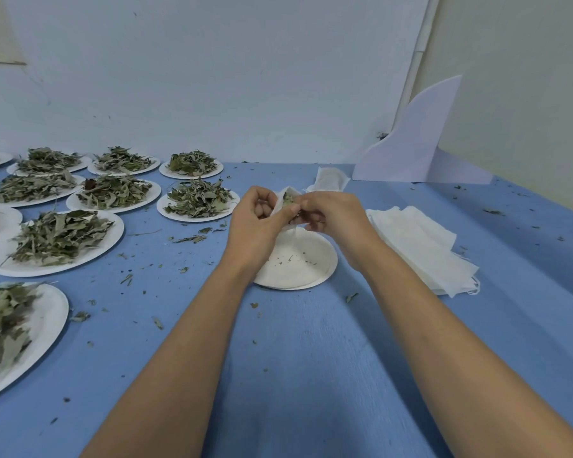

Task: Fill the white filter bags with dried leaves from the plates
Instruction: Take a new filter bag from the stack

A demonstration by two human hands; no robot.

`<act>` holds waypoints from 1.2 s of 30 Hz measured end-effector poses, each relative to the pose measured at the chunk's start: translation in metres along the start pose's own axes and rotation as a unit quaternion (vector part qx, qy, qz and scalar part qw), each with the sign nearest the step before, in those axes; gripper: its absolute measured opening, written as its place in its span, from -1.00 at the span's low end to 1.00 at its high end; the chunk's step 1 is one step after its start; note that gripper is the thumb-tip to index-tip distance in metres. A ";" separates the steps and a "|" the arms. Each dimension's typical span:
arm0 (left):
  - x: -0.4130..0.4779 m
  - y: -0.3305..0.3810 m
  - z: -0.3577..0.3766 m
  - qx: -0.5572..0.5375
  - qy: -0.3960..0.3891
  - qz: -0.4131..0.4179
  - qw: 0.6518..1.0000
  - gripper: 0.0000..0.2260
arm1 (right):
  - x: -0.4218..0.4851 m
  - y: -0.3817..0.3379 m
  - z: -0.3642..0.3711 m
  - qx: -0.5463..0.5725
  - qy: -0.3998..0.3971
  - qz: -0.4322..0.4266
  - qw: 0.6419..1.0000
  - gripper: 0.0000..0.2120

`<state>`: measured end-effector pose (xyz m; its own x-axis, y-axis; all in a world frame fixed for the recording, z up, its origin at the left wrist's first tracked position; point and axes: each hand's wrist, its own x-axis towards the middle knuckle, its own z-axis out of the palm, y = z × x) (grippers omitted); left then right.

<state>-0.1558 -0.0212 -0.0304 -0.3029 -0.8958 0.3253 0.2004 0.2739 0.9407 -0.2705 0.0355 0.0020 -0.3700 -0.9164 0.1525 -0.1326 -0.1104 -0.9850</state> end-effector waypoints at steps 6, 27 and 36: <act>-0.001 0.002 -0.002 -0.016 0.025 -0.028 0.999 -0.75 | -0.001 -0.002 0.001 -0.071 0.021 0.010 0.997 -0.72; 0.002 0.002 -0.008 0.156 0.180 0.047 0.970 -0.71 | -0.014 -0.002 0.027 -0.213 0.016 -0.180 0.960 -0.93; -0.002 0.001 -0.001 0.141 0.154 0.046 0.977 -0.80 | -0.006 0.011 0.027 -0.149 0.035 -0.098 0.983 -0.90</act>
<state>-0.1545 -0.0195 -0.0302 0.0080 -0.9135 0.4068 -0.0644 0.4055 0.9118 -0.2451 0.0301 -0.0116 -0.3719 -0.8587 0.3527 -0.4676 -0.1549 -0.8703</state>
